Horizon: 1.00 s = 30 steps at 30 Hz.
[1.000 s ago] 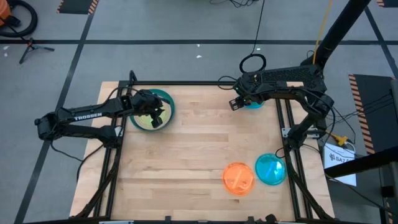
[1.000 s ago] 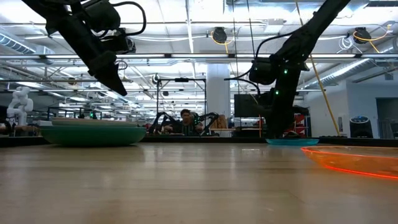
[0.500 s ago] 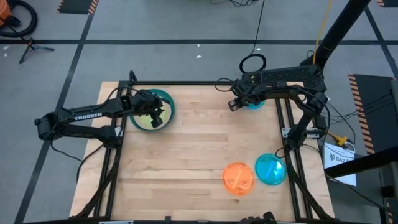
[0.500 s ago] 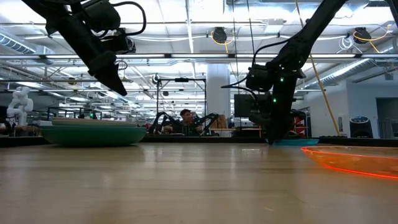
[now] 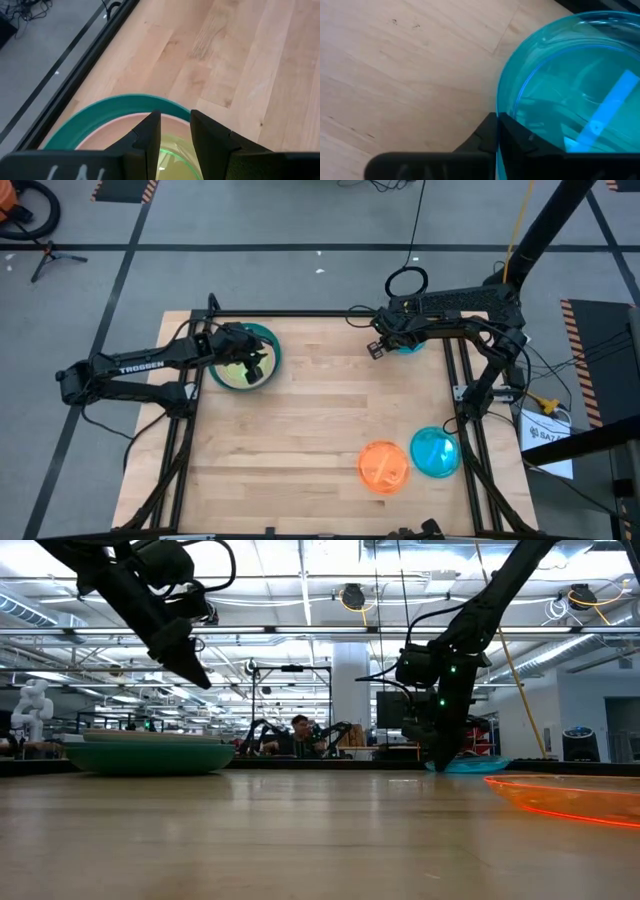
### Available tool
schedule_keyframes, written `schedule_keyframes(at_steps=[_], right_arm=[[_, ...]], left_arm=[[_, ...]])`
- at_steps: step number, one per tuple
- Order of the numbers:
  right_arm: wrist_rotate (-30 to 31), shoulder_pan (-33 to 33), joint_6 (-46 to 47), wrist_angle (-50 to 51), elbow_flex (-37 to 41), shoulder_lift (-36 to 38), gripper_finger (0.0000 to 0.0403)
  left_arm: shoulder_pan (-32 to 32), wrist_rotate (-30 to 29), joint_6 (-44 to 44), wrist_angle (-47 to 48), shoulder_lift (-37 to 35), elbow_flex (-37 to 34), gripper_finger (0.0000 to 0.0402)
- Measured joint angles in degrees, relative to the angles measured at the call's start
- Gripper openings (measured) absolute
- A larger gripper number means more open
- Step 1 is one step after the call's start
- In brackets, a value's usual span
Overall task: Stack plastic plates
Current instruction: Stack the top blue plate on top of the green plate
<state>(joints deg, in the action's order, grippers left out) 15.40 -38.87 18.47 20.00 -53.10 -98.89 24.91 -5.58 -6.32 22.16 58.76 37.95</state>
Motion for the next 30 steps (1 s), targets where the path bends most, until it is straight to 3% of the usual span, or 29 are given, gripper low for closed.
schedule_keyframes(at_steps=[9,22,30], right_arm=[[-0.4,3.08,-5.65,-0.01,0.13,2.69,0.0003],[-0.63,12.12,-13.06,-10.41,-0.25,8.34,0.0001],[-0.62,18.68,-18.27,-9.88,-10.97,6.73,0.0001]], left_arm=[[-0.01,-0.46,-1.13,-4.44,0.0,0.68,0.0113],[-0.02,-3.99,-3.61,-6.03,-0.56,7.62,0.0113],[0.01,-7.02,-3.01,-5.32,-5.73,7.65,0.0113]])
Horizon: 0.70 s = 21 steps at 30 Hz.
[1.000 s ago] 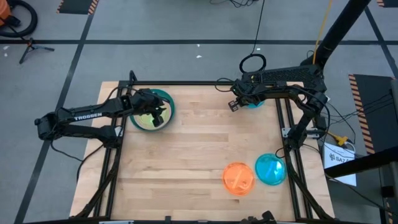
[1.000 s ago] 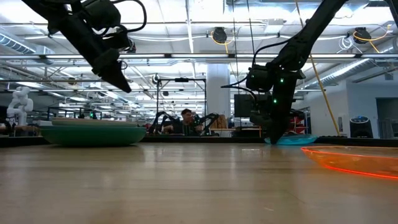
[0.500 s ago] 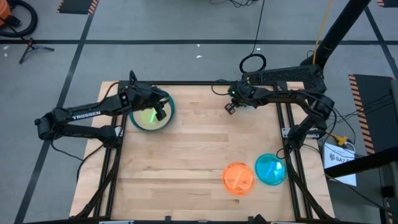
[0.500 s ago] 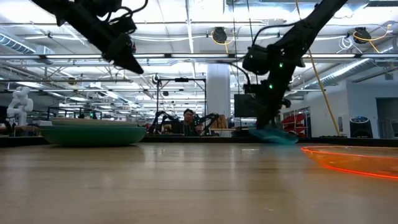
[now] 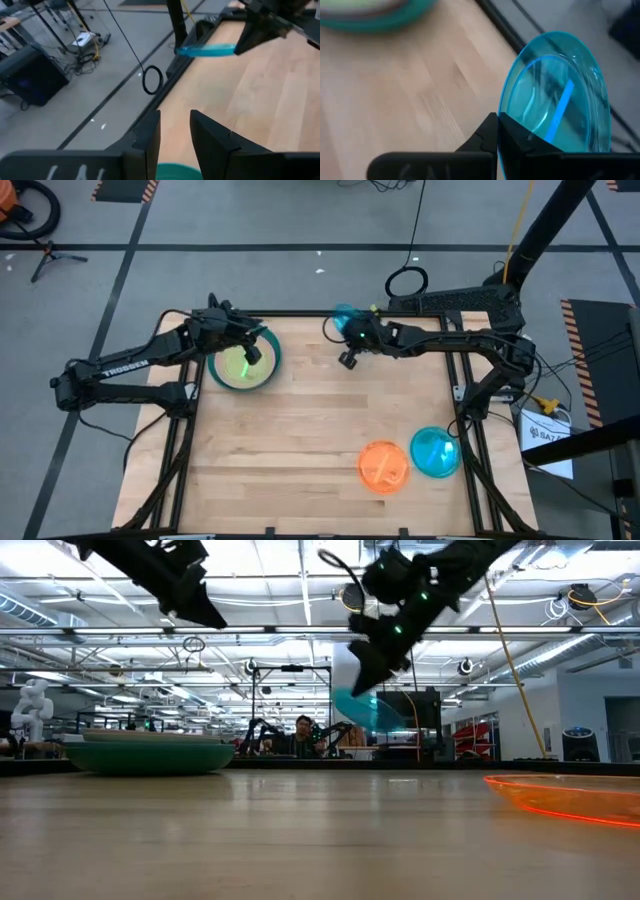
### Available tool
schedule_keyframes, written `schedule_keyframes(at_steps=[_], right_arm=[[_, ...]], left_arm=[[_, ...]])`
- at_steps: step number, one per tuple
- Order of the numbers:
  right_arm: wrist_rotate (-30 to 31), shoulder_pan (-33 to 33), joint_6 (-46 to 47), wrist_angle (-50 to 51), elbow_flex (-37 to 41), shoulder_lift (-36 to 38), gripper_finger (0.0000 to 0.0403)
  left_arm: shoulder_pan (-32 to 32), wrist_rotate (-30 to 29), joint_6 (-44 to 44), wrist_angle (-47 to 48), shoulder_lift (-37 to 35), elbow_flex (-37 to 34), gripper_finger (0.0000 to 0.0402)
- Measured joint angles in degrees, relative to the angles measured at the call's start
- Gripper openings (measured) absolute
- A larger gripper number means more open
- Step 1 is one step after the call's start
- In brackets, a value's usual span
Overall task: Stack plastic plates
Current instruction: Stack the top blue plate on top of the green plate
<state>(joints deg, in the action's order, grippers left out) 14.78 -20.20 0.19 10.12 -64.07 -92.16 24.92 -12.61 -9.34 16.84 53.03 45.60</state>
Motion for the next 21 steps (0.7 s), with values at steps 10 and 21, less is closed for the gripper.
schedule_keyframes(at_steps=[10,21], right_arm=[[-6.06,6.76,-11.07,2.37,-19.5,-11.46,0.0],[-9.05,12.18,-29.54,5.22,-35.5,-25.79,0.0]], left_arm=[[0.1,-1.05,3.5,2.37,-7.15,0.02,0.0113],[0.1,-1.04,3.42,3.64,-7.71,0.02,0.0113]])
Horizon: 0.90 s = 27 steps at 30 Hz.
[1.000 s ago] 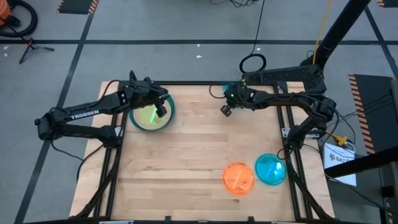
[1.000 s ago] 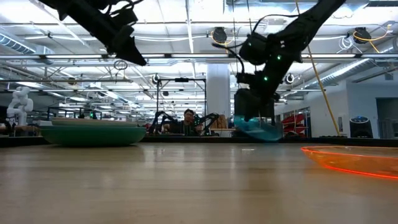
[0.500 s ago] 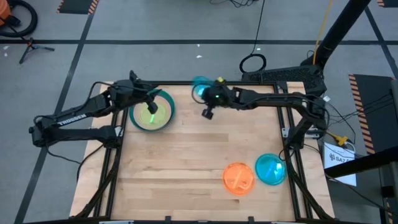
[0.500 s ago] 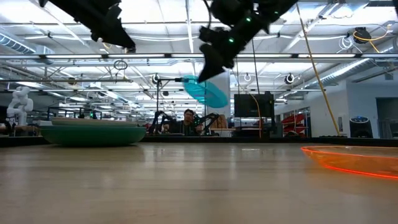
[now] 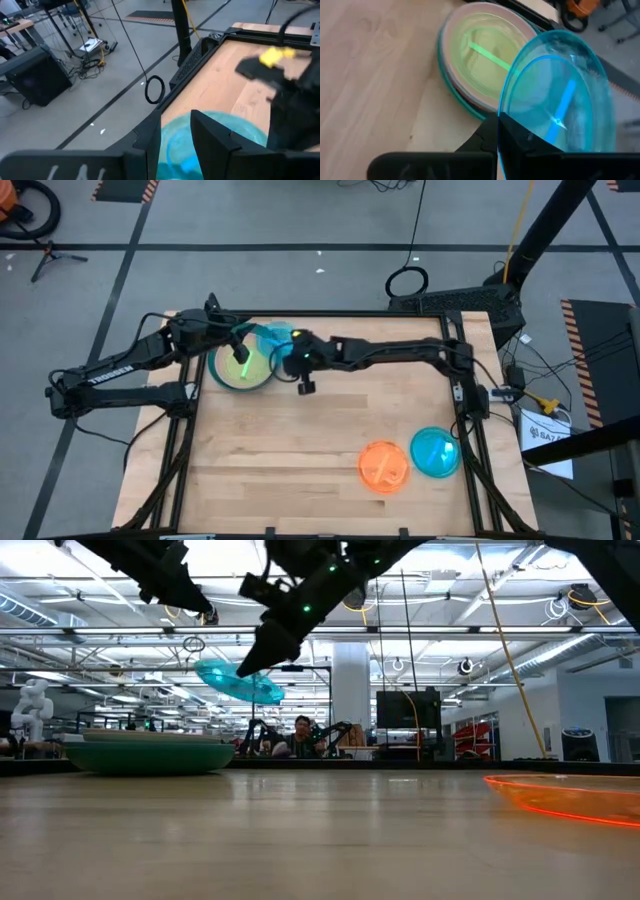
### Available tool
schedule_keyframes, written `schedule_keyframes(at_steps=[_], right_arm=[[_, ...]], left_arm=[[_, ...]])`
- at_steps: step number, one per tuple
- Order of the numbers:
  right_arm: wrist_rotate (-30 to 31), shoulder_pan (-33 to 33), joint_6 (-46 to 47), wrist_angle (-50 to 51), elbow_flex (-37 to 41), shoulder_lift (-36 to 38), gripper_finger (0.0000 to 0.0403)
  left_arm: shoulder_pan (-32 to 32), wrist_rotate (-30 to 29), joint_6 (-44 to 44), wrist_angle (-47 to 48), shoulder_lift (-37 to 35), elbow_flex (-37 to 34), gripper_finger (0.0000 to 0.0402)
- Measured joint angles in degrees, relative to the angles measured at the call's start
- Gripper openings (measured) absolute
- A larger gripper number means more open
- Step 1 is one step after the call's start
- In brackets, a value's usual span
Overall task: Stack plastic plates
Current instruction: Stack the top blue plate on top of the green plate
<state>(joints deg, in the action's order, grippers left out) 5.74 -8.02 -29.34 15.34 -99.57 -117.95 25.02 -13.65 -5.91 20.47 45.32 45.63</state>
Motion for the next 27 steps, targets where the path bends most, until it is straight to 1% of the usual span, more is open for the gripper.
schedule_keyframes(at_steps=[7,11,15,22,27], right_arm=[[0.03,1.58,-6.83,-0.02,-4.47,-6.31,0.0],[0.05,1.93,-10.1,-0.62,-6.42,-8.71,0.0],[0.02,1.93,-15.37,-0.93,-6.95,-10.48,0.0],[0.05,1.93,-20.58,-4.34,-6.95,-13.2,0.0001],[0.07,1.93,-21.02,-5.6,-6.95,-13.23,0.0021]], left_arm=[[-0.02,0.02,-0.02,0.0,0.0,0.0,0.0113],[-0.02,0.0,-0.37,-0.03,0.02,0.0,0.0113],[-0.02,0.02,-0.37,-0.06,0.04,0.0,0.0113],[-0.02,0.02,-0.84,-0.1,0.04,0.0,0.0113],[-0.02,0.02,-0.87,-0.11,0.04,0.0,0.0113]])
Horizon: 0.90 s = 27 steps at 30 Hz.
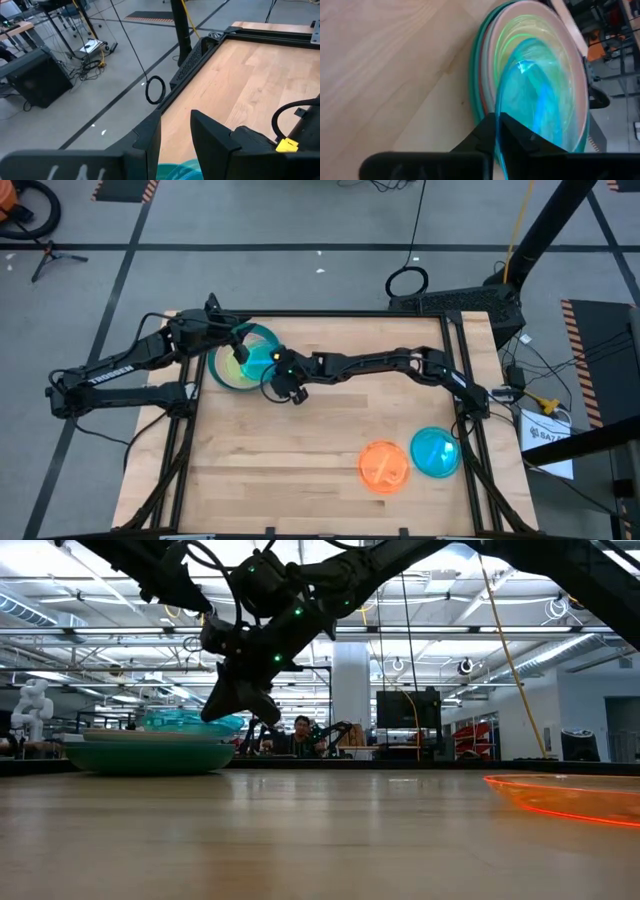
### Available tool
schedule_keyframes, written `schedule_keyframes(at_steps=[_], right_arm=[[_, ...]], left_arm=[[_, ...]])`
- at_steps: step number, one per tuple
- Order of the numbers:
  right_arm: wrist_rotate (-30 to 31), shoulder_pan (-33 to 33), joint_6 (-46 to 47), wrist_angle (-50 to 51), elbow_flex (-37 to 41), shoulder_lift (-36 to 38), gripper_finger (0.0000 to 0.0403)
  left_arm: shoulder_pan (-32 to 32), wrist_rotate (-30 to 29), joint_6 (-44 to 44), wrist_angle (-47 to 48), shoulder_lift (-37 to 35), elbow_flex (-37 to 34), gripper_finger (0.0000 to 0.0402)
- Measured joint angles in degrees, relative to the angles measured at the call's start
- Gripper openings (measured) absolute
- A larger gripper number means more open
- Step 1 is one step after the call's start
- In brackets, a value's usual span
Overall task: Stack plastic plates
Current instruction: Stack the top blue plate on top of the green plate
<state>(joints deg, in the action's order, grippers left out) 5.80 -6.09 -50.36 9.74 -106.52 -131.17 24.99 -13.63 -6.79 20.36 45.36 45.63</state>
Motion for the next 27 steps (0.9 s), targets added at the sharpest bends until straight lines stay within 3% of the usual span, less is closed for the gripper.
schedule_keyframes(at_steps=[17,22,27], right_arm=[[-0.07,-0.02,0.42,-5.44,0.0,0.02,0.0068],[-0.32,-0.04,4.98,-5.43,0.0,0.02,0.0075],[-4.7,-1.13,12.16,-8.18,0.02,0.02,0.0084]], left_arm=[[0.0,0.01,-0.66,0.56,0.0,0.0,0.0113],[0.0,0.02,-0.61,0.57,0.0,0.0,0.0113],[0.0,0.0,-0.61,0.55,0.0,0.0,0.0113]])
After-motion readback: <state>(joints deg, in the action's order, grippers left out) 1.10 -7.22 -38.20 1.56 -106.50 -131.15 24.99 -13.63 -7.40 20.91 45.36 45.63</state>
